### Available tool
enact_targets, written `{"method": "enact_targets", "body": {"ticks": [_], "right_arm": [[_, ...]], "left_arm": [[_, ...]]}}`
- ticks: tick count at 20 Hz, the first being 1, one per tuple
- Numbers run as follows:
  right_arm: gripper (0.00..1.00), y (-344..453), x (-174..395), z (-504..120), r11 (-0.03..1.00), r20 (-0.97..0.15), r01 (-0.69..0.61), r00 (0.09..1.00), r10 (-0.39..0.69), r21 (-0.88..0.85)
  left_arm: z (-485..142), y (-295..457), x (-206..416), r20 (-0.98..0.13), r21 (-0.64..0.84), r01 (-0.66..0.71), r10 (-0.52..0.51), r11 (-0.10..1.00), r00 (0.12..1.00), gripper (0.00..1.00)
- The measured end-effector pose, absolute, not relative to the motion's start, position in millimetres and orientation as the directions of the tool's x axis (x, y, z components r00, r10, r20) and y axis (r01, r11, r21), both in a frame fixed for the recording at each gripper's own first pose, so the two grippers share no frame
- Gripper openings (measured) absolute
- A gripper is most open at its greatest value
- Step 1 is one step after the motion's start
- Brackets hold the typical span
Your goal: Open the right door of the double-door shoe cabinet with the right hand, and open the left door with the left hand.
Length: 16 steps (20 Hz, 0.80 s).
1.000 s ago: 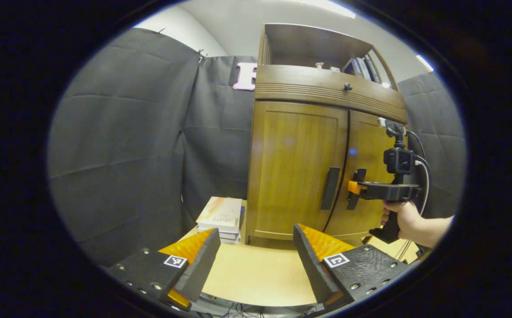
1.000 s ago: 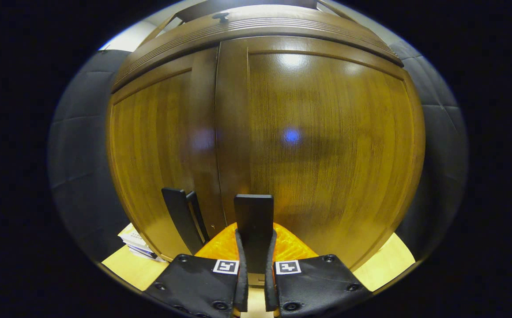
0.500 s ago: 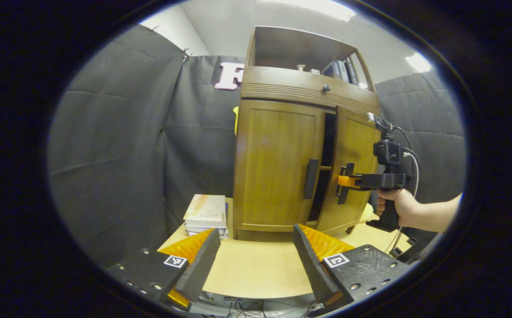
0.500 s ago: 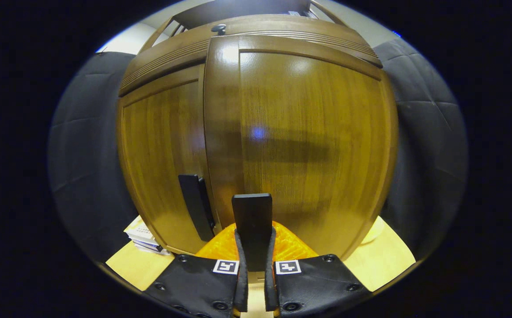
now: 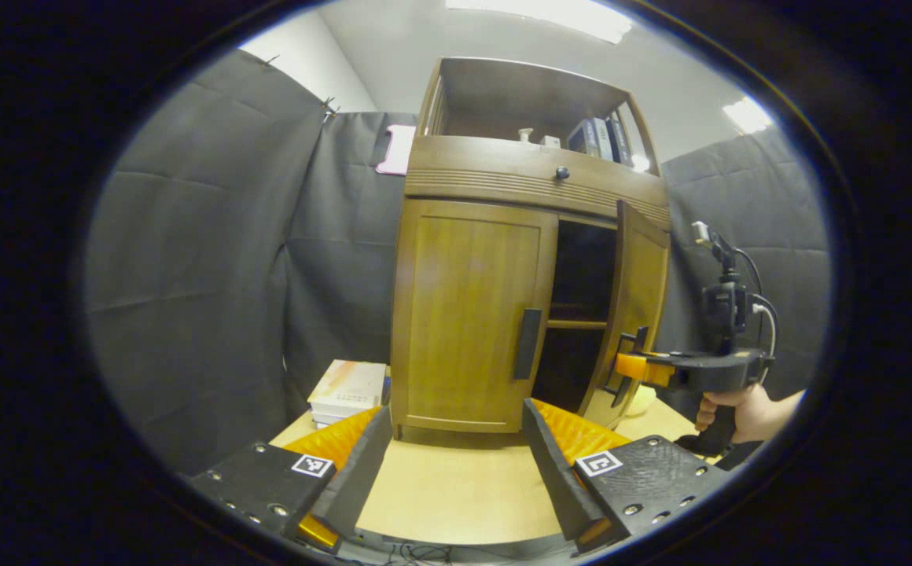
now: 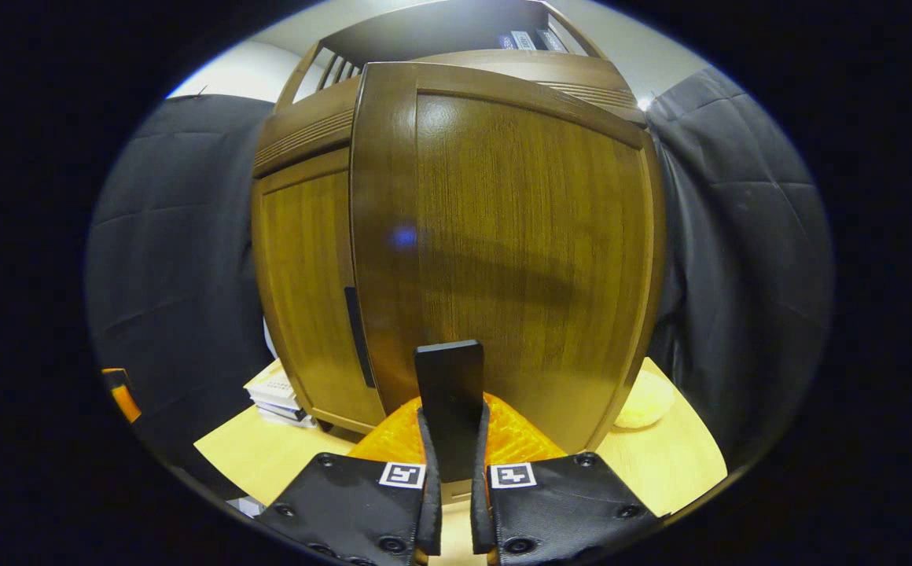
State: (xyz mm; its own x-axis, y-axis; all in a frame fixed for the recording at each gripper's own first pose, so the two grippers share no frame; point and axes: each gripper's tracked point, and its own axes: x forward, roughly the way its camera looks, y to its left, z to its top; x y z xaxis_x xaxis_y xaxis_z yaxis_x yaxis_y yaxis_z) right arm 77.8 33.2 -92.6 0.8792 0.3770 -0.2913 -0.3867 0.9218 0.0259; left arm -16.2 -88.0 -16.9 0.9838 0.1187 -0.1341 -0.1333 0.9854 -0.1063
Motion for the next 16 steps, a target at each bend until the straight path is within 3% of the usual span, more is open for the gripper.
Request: {"method": "enact_targets", "body": {"ticks": [5,11,16], "right_arm": [[0.14,-2,45,-95,0.888,-0.291,-0.457,0.844,0.45,0.05],[0.16,-45,33,-84,0.85,-0.255,-0.521,0.814,0.522,0.075],[0.16,-80,22,-85,0.832,-0.263,-0.551,0.794,0.548,0.067]], "left_arm": [[-35,-144,-31,-0.195,-0.178,-0.186,0.15,0.966,0.969,0.95],[-33,-185,-50,-0.158,-0.079,-0.236,0.222,0.968,0.962,0.95],[-28,-208,-50,-0.144,-0.073,-0.234,0.222,0.969,0.964,0.97]]}}
